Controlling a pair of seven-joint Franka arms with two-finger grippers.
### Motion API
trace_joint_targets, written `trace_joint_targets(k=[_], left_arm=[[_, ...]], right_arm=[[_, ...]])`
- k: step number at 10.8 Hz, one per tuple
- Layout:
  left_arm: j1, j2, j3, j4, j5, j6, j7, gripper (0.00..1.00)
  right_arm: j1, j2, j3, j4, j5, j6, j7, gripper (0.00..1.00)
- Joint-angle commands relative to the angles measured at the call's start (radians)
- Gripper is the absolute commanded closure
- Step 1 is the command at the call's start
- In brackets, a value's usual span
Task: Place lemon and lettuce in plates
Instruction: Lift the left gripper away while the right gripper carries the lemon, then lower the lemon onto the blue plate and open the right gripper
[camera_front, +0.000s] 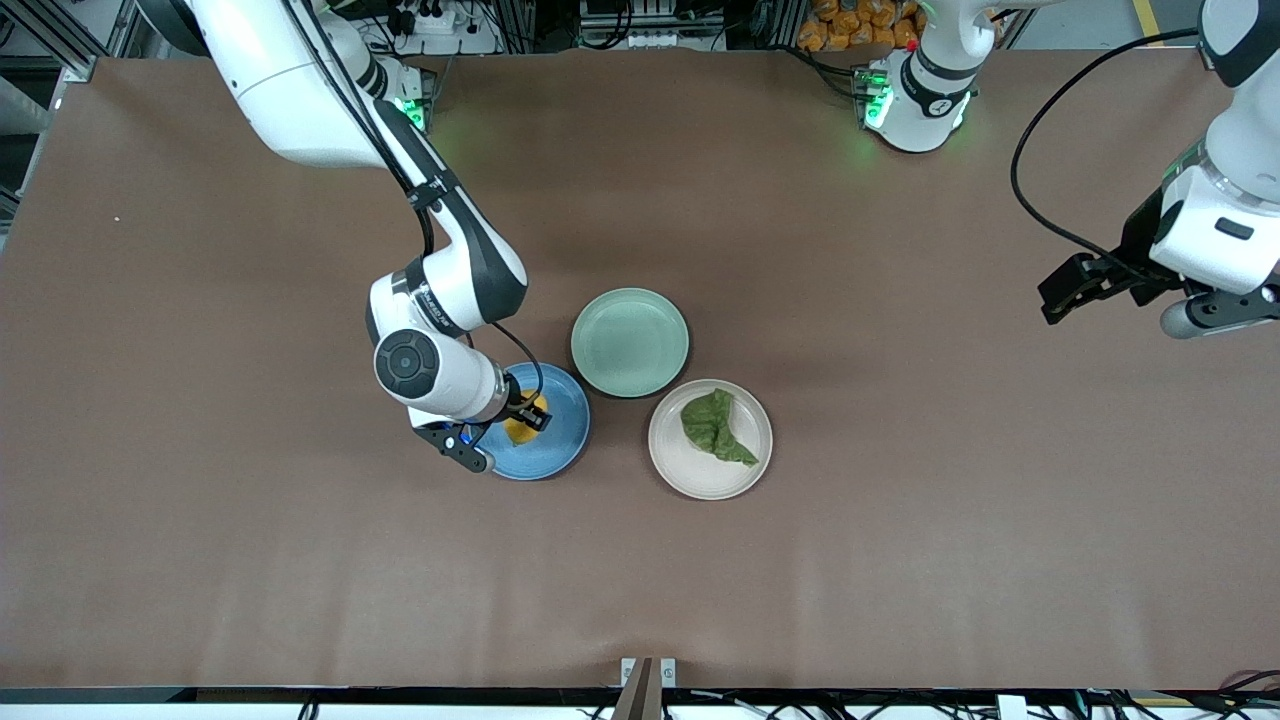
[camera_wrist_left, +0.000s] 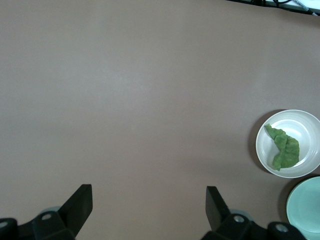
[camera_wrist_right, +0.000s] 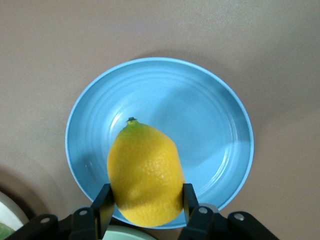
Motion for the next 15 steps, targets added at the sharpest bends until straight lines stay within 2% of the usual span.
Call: trace_joint_targets(k=[1,5,11,12,14,15], left_arm=[[0.008,-0.028,-0.005,-0.021,-0.018,-0.012,0.027,0.0],[0.008,-0.028,-0.01,-0.019,-0.024,-0.007,0.022,0.0],[0.011,-0.026,-0.008,-0.018,-0.027,0.037,0.012,0.0],[0.011,-0.026,-0.008,-0.019,-0.027,0.037,0.012,0.0],[0.009,-0.02,-0.01,-0.019,-0.027,0.049,0.012,0.0],[0.009,-0.019,-0.01,-0.022,-0.033,0.058,0.007,0.0]], right_arm=[[0.0,0.018,-0.002,0.027,0.004,-0.008,0.022,0.0],[-0.035,0.005,-0.006,0.029,0.004,-0.017,0.01,0.0],[-0.268,-0.063,-0.011,-0.018,-0.022,-0.072,-0.459,0.0],[-0.3,-0.083,-0.011,-0.046,-0.047,-0.071,-0.528,0.0],[-0.332,-0.095,-0.011,-0.063,-0.238,-0.063,-0.55,0.0],[-0.366,-0.092,-0.01,-0.065,-0.288,-0.055,-0.558,0.0]])
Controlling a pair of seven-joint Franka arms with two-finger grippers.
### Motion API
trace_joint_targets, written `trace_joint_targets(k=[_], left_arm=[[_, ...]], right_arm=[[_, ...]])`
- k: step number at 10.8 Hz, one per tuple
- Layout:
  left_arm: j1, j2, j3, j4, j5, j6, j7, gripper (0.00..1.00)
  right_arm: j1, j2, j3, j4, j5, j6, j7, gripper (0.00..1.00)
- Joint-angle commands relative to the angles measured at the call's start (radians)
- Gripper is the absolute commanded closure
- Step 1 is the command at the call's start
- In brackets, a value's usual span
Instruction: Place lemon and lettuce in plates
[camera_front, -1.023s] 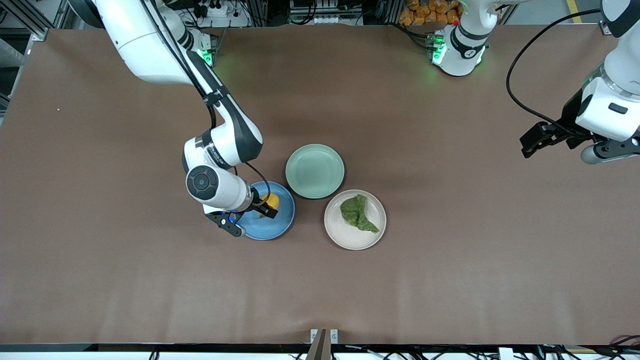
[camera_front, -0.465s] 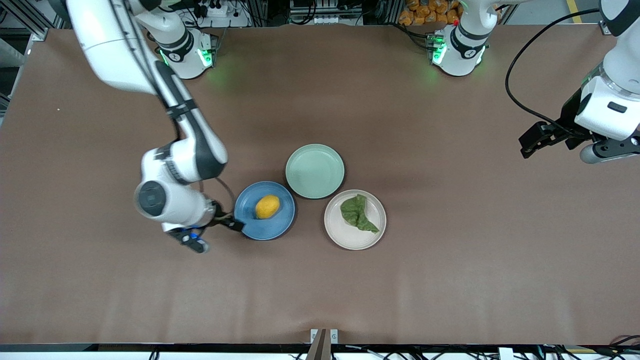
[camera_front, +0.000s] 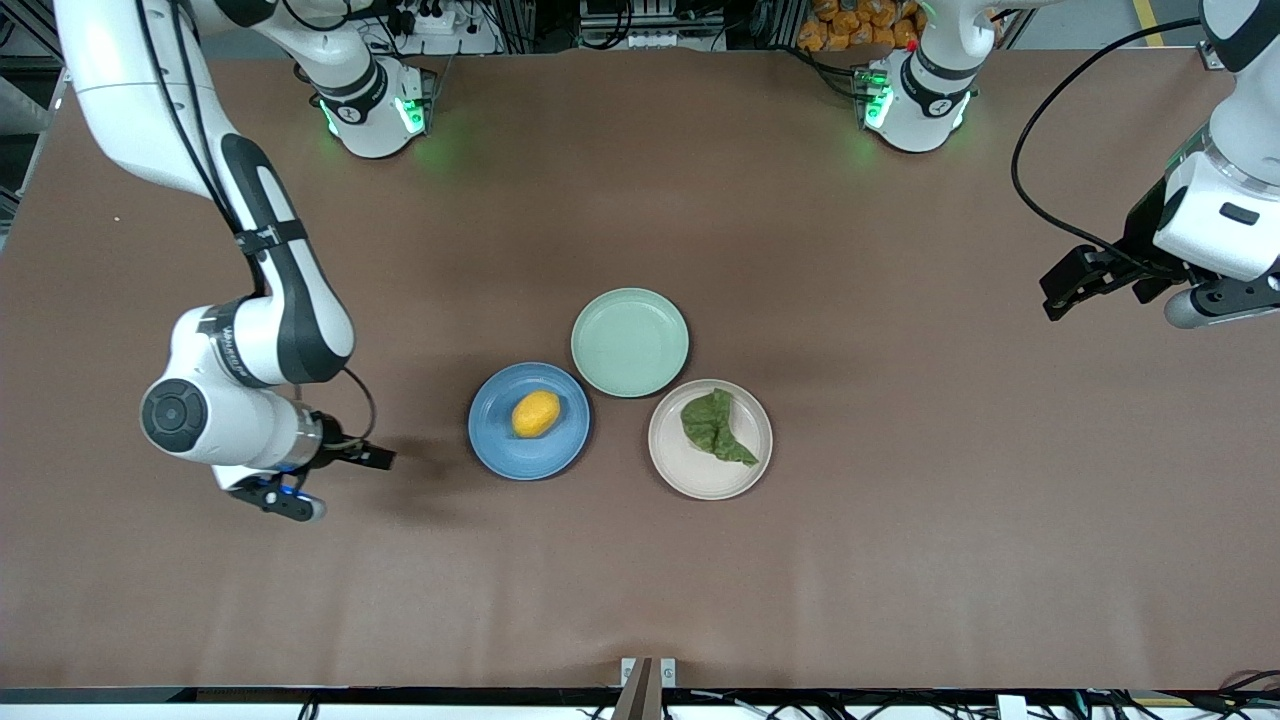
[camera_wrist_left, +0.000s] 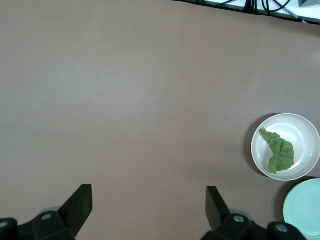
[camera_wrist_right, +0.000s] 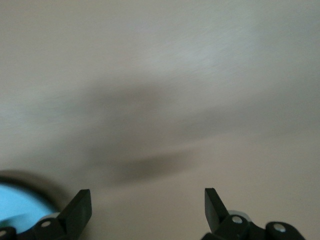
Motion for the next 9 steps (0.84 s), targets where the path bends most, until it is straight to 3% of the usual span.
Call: trace_joint_targets(k=[1,4,9], left_arm=[[0.01,-0.014,-0.004,-0.013,-0.059,0.024,0.005,0.0],[0.007,-0.011,-0.004,-0.012,-0.062,0.035,0.016,0.0],[0.01,-0.014,0.007,0.016,-0.064,0.026,0.02,0.0]], right_arm=[[-0.06,-0.038,0.016,-0.05,-0.08,0.023,-0.066,0.0],[-0.116,-0.07,0.019,-0.123,-0.077,0.052,-0.094,0.0],[-0.11,-0.341,0.022,-0.573,-0.074,0.267,-0.127,0.0]])
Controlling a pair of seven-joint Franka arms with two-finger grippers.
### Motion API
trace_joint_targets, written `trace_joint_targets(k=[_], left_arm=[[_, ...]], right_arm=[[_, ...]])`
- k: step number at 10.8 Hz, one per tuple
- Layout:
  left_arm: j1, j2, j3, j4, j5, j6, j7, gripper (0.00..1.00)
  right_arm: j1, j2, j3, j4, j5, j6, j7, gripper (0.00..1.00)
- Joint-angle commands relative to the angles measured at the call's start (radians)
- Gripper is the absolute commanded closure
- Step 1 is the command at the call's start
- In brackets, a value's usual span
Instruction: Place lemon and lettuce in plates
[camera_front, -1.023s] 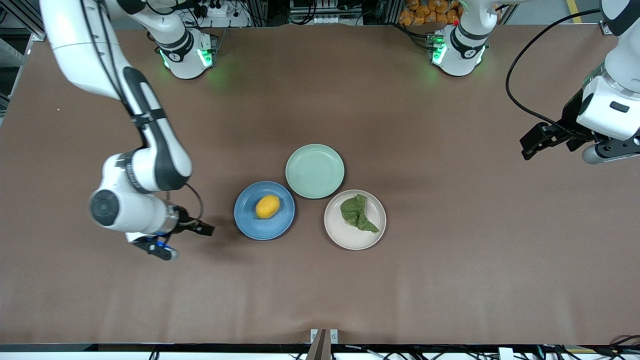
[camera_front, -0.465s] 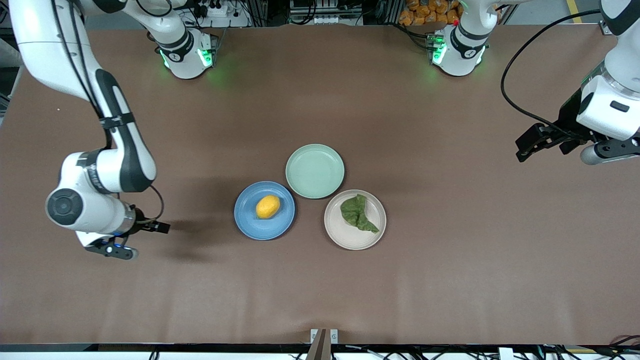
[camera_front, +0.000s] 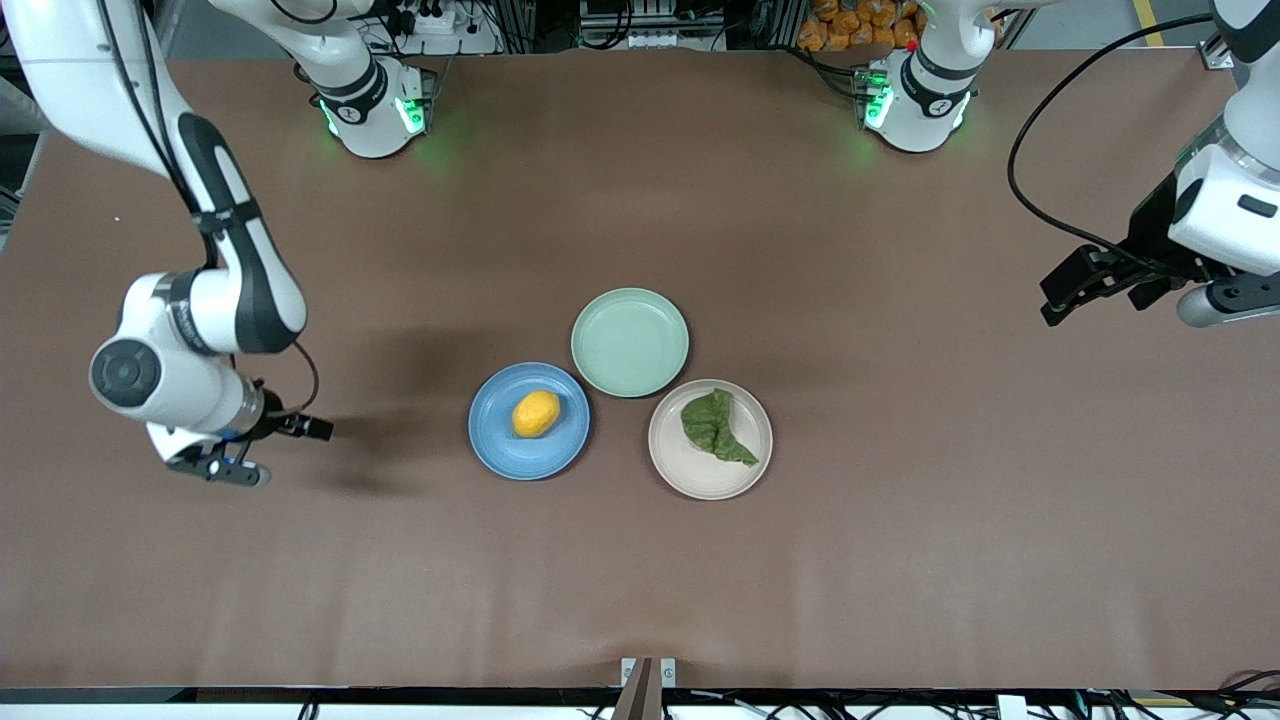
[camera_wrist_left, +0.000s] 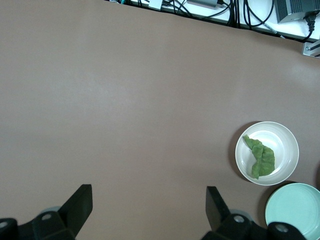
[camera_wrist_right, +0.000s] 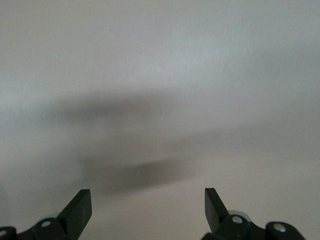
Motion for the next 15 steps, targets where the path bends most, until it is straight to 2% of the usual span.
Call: trace_joint_targets(k=[1,4,6,8,12,15], left_arm=[[0.005,-0.013,0.001,0.001,-0.016,-0.004,0.02,0.0],[0.005,-0.011,0.001,0.001,-0.016,-0.004,0.019,0.0],[0.008,-0.013,0.002,0.001,-0.021,-0.004,0.019,0.0],[0.017,-0.013,0.001,0.001,-0.028,-0.004,0.02,0.0],[0.019,-0.016,0.005,0.024,-0.018,-0.026,0.019,0.0],[0.017,-0.017,0.005,0.024,-0.016,-0.029,0.022,0.0]], right_arm=[[-0.002,-0.197,0.014,-0.241,-0.02,0.052,-0.001,0.0],[0.001,-0.274,0.014,-0.268,-0.02,-0.017,-0.001,0.0],[0.016,-0.338,0.015,-0.263,-0.02,-0.1,-0.001,0.0],[0.019,-0.389,0.017,-0.239,-0.02,-0.12,-0.012,0.0],[0.044,-0.397,0.021,0.025,-0.009,-0.371,-0.063,0.0],[0.041,-0.4,0.02,0.238,0.042,-0.564,-0.14,0.0]])
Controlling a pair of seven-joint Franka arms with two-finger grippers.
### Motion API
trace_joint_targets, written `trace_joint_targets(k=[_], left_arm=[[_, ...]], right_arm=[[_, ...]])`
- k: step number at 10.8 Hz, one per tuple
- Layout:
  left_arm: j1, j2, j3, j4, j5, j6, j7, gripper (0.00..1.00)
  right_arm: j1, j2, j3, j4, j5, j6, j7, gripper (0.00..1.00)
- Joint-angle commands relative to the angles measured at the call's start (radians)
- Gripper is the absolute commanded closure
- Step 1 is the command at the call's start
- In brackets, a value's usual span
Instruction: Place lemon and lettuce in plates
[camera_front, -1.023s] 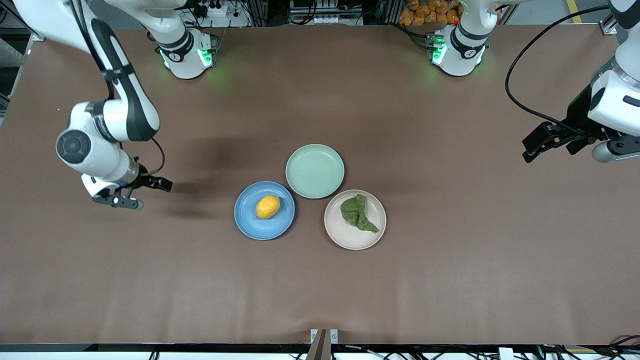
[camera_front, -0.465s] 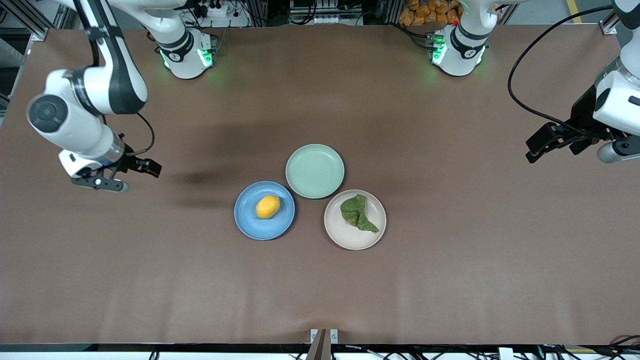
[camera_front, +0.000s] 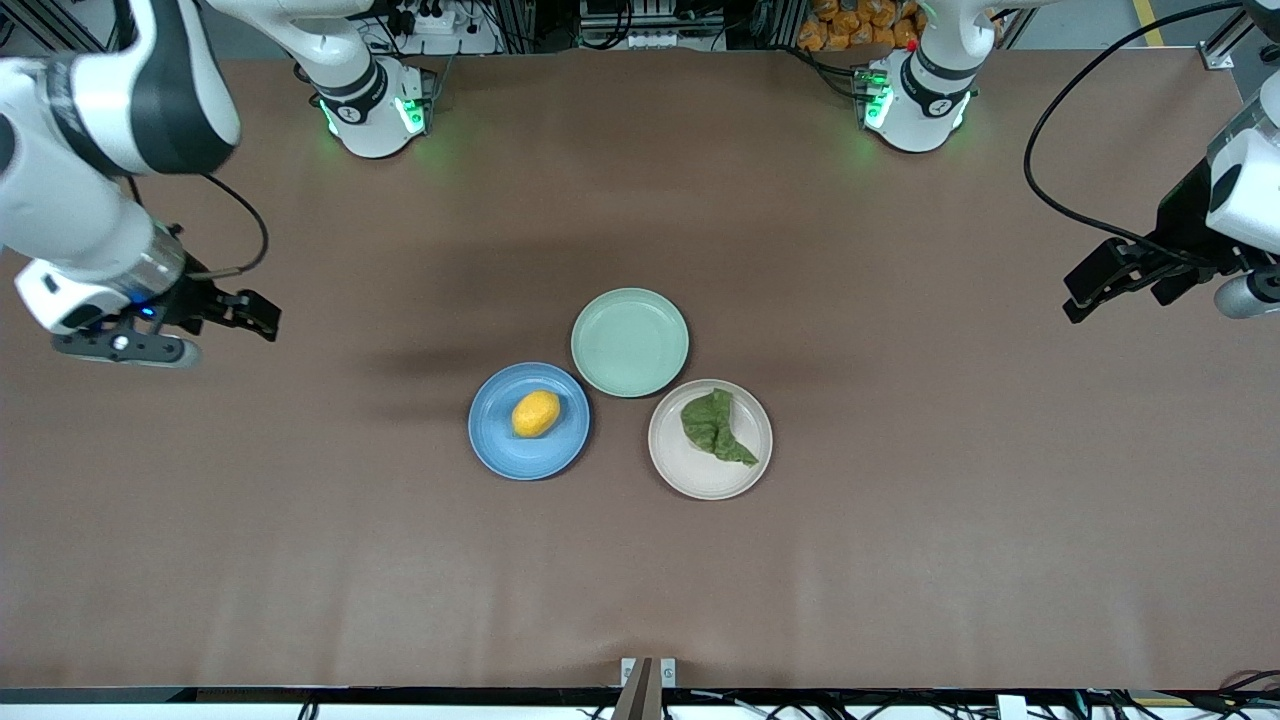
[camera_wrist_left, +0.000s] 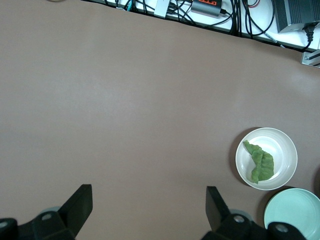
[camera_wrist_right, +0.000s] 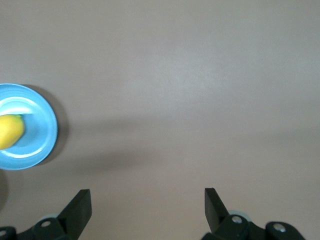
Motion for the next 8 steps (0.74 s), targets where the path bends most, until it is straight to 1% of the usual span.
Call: trace_joint_targets(k=[1,3,4,7,8], left_arm=[[0.006,-0.009,-0.002,0.003,-0.016,-0.04,0.022,0.0],[0.006,-0.005,-0.002,0.003,-0.018,-0.09,0.046,0.0],[0.006,-0.003,-0.002,0.003,-0.018,-0.104,0.109,0.0],[0.004,0.0,-0.002,0.0,-0.015,-0.141,0.149,0.0],[0.004,0.001,-0.004,-0.001,-0.016,-0.146,0.169,0.0]], right_arm=[[-0.004,0.005,-0.003,0.174,0.022,-0.153,-0.052,0.0],[-0.009,0.007,-0.005,0.266,0.02,-0.228,-0.057,0.0],[-0.007,0.007,-0.006,0.304,0.02,-0.26,-0.057,0.0],[-0.009,0.007,-0.006,0.35,0.027,-0.29,-0.049,0.0],[-0.01,0.005,-0.012,0.355,0.045,-0.29,-0.048,0.0]])
